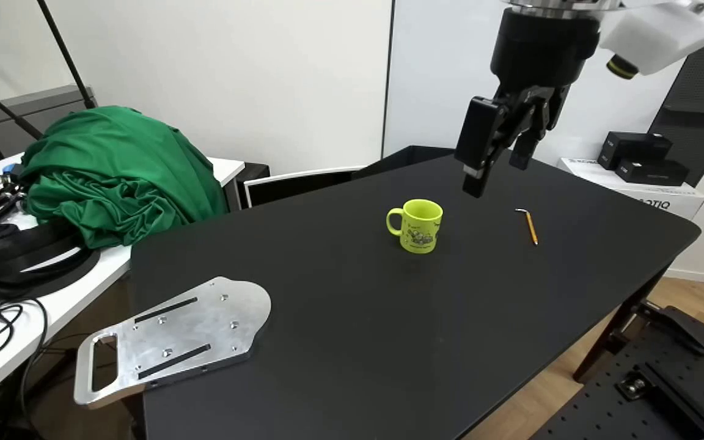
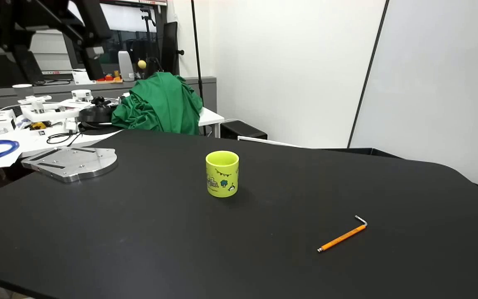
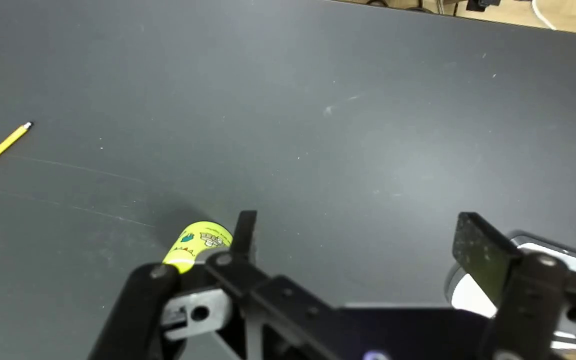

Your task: Pick up the Allen key from the table and put it in the cup

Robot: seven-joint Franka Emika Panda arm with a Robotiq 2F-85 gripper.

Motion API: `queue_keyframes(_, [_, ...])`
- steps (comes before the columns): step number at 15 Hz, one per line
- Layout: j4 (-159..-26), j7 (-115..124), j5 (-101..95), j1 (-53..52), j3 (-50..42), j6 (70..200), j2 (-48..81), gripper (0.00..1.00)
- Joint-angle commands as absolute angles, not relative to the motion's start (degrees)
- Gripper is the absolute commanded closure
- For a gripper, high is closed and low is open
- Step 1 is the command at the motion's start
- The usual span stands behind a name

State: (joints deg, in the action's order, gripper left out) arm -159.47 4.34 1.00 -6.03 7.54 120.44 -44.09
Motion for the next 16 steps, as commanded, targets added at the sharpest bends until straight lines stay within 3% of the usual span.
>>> queue_keyframes(1, [-159.36,4.45,0.86,-6.21,7.38,120.29,-44.07,0.00])
queue_keyframes(16, [-157.48,-5.74,-2.63,-1.76,-0.81,125.90,-39.08,0.00])
